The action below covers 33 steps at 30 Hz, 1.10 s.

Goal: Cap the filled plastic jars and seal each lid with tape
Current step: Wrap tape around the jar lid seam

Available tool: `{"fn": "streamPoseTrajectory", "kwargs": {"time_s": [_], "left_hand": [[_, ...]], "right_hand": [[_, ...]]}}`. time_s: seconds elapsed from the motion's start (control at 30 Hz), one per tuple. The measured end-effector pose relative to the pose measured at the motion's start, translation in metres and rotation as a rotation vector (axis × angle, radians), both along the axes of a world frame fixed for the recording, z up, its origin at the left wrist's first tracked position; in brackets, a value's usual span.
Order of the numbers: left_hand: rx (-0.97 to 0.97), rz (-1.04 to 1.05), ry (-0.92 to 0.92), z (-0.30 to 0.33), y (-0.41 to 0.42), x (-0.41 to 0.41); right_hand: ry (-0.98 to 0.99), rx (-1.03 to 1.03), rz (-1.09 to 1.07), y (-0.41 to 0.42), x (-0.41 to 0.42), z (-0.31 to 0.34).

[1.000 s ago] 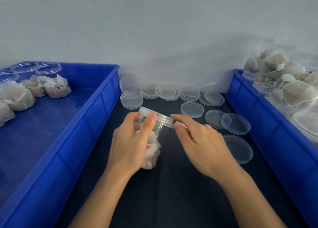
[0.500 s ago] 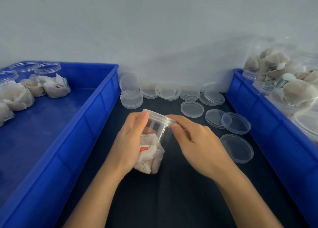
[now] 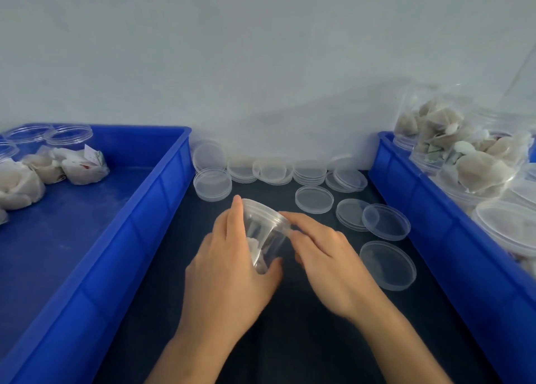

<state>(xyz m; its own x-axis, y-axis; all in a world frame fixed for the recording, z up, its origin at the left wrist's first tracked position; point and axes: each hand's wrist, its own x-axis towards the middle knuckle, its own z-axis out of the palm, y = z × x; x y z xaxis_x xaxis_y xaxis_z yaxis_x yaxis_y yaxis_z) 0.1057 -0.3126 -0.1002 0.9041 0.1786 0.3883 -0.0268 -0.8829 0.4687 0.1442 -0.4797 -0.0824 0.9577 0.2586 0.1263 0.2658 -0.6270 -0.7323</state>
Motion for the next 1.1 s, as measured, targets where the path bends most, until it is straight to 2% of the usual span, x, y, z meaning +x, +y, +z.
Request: {"fn": "streamPoseTrajectory", "kwargs": {"time_s": [0.1,0.23,0.43,0.67,0.83,0.93,1.0,1.1], "left_hand": [[-0.137,0.002,-0.011,0.000,0.008,0.003],[-0.320,-0.022,-0.026,-0.001,0.013,0.001],[-0.479,-0.107,-0.031,-0.008,0.014,0.006],[-0.657,-0.234,0.043,-0.006,0.020,0.011],[-0.597,-0.227,0.095,-0.002,0.021,0.007],[-0.304,-0.140,-0.060,0.001,0.017,0.000],[-0.142,-0.109,-0.101,0.005,0.016,-0.002],[-0.153,-0.059,-0.018,0.008,0.013,-0.003]], "right_hand": [[0.015,0.050,-0.007,-0.003,0.004,-0.001],[-0.044,-0.008,0.003,-0.004,0.005,-0.002],[-0.048,-0.077,-0.004,-0.005,0.006,-0.001],[-0.056,-0.015,0.004,-0.006,0.009,-0.003],[-0.086,0.023,-0.023,-0.002,0.006,-0.005],[-0.089,0.010,-0.045,-0.001,0.004,-0.002],[-0.086,-0.004,-0.055,0.002,0.001,0.000],[-0.096,-0.042,-0.071,0.007,-0.003,0.002]]}}
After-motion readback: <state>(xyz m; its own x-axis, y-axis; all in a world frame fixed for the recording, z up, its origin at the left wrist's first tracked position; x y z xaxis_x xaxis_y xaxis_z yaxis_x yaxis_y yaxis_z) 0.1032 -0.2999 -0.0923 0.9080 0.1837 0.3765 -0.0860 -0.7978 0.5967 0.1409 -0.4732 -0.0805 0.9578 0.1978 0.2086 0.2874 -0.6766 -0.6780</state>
